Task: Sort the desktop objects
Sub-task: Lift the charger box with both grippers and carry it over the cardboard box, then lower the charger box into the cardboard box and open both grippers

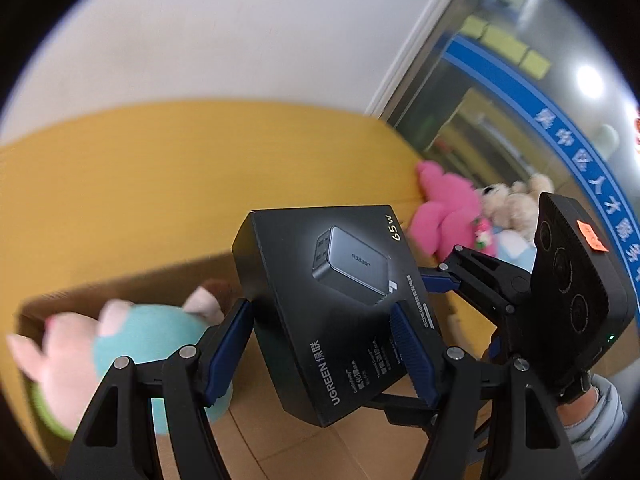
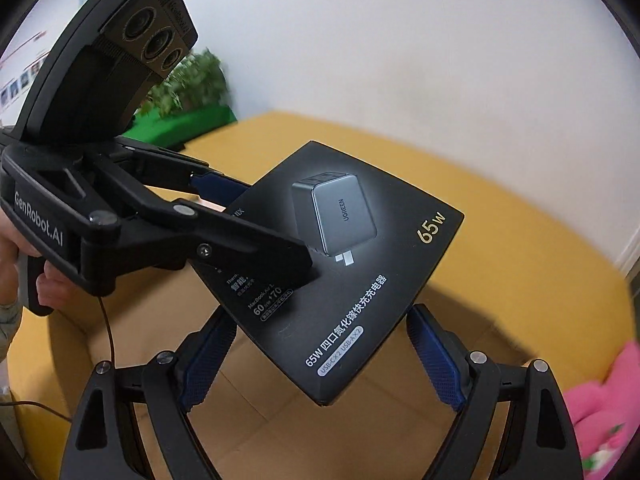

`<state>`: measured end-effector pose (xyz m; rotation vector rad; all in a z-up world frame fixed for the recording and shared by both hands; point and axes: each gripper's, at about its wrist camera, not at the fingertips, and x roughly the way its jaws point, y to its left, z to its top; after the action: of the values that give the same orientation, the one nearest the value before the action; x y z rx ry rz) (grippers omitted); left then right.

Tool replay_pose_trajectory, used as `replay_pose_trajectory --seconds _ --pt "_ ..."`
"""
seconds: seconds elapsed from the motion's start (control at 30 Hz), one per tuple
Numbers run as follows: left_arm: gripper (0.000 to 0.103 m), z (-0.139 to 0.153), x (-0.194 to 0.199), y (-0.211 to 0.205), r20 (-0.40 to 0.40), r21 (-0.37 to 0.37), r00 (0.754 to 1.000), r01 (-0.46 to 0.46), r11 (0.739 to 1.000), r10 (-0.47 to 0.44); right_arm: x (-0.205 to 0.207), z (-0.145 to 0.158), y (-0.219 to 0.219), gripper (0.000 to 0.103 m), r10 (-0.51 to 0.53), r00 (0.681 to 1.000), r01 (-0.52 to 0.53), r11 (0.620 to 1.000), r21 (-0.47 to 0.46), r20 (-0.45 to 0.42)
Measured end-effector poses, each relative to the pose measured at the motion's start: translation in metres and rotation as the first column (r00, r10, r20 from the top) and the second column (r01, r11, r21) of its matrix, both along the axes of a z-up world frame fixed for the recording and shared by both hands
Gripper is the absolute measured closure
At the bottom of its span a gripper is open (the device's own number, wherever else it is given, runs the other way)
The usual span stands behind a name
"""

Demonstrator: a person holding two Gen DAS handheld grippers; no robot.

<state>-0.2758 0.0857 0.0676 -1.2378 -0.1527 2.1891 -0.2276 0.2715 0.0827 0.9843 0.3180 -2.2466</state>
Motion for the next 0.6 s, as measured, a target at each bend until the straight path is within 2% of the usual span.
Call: replay_pose_trajectory --seconds 0.17,0.3,0.4,0.6 --pt "0.033 -0.038 -0.014 0.016 0.095 -0.048 0.995 -0.005 0.999 0.010 -0.030 -0.047 0.004 0.016 -0.021 0.990 0.018 1.000 0.025 0.140" --pt "0.035 -0.049 -0.016 0.036 0.113 -0.130 0.993 -0.009 0.992 0.024 -0.040 -0.072 0.007 0.016 -0.063 0.973 0.054 0.998 0.046 0.222" --pt "0.035 -0.050 -0.013 0.044 0.122 -0.188 0.992 -0.011 0.982 0.035 -0.042 -0.081 0.003 0.016 -0.124 0.961 0.102 0.990 0.101 0.247" --pt "0.035 -0.031 0.002 0.018 0.097 -0.199 0.991 -0.073 0.977 0.094 -0.025 -0.077 0.001 0.016 -0.174 0.956 0.144 0.980 0.137 0.238"
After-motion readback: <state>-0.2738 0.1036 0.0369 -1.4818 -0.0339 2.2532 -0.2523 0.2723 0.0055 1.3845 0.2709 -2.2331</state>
